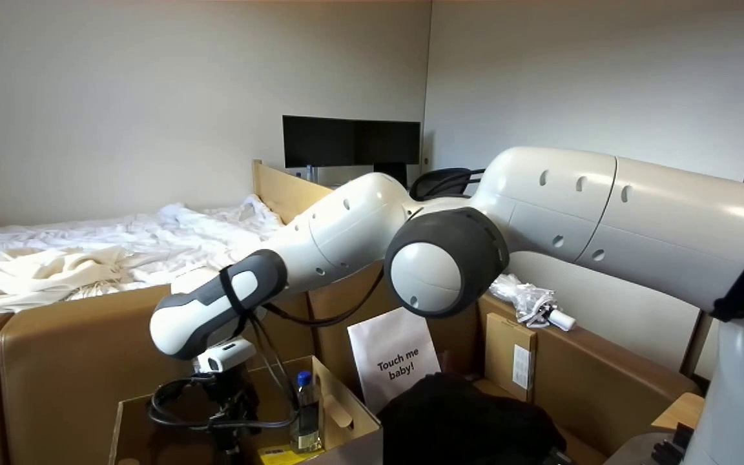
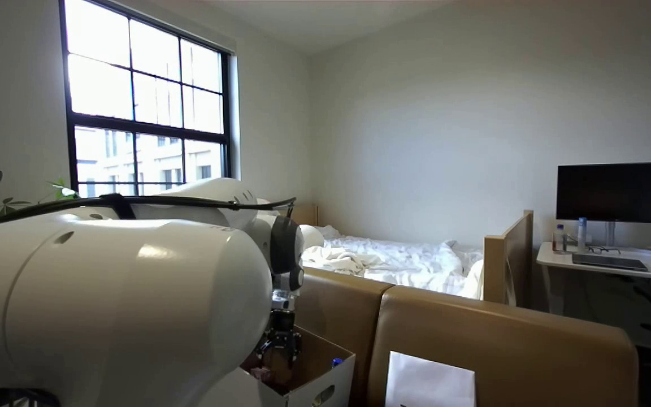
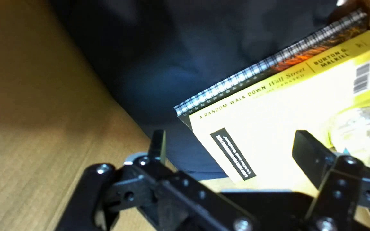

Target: Remove the black cloth and bottle and put the on the sofa

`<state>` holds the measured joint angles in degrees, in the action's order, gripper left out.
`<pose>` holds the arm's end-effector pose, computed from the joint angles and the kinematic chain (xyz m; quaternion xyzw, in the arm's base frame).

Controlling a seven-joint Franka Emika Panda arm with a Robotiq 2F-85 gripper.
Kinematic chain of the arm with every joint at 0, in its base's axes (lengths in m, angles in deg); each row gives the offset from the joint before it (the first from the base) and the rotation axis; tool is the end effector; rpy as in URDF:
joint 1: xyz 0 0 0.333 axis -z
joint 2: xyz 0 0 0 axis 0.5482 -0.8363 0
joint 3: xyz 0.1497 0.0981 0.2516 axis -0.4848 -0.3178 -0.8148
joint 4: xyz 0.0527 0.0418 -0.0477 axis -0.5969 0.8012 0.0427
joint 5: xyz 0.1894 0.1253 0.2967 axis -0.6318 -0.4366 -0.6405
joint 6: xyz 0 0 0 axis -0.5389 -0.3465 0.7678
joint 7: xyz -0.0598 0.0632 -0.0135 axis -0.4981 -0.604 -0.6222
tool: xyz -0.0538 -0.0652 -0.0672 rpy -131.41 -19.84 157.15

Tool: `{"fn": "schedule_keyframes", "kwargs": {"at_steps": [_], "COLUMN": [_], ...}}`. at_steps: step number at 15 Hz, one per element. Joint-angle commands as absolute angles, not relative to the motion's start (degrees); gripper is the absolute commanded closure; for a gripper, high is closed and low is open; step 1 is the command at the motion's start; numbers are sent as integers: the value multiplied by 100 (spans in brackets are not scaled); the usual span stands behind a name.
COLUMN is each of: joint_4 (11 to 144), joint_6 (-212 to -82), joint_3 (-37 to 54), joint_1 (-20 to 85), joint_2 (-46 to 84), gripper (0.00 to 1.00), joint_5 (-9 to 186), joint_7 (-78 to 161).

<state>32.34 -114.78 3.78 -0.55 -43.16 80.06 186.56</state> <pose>0.5765 0.3998 0.0341 0.5043 -0.8383 -0.0416 0.2028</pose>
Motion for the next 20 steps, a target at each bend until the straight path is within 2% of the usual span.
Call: {"fn": "schedule_keyframes", "kwargs": {"at_steps": [1,5,7,11,16,17,20], "joint_4": [4594,5535,6037,7083,8448,7578,8085], "joint_6": [-12148,-12283,-12321,-13071,-14032,-13649,-13881], "joint_3": [1793,3770,4193,4033,4303,4181,4273], "joint_1": [-451,-1430,-1772,-2163,-3076,-2694,-3041], "joint_2": [-3533,-3373,-3279,-2869,-2435,-2954,-2717], "gripper": [0,0,0,0,0,0,0], "joint_5": [6569,4633,4157,3676,3291,3517,3468], "joint_7": [18694,18641,18639,18337,18297,18594,18593]}}
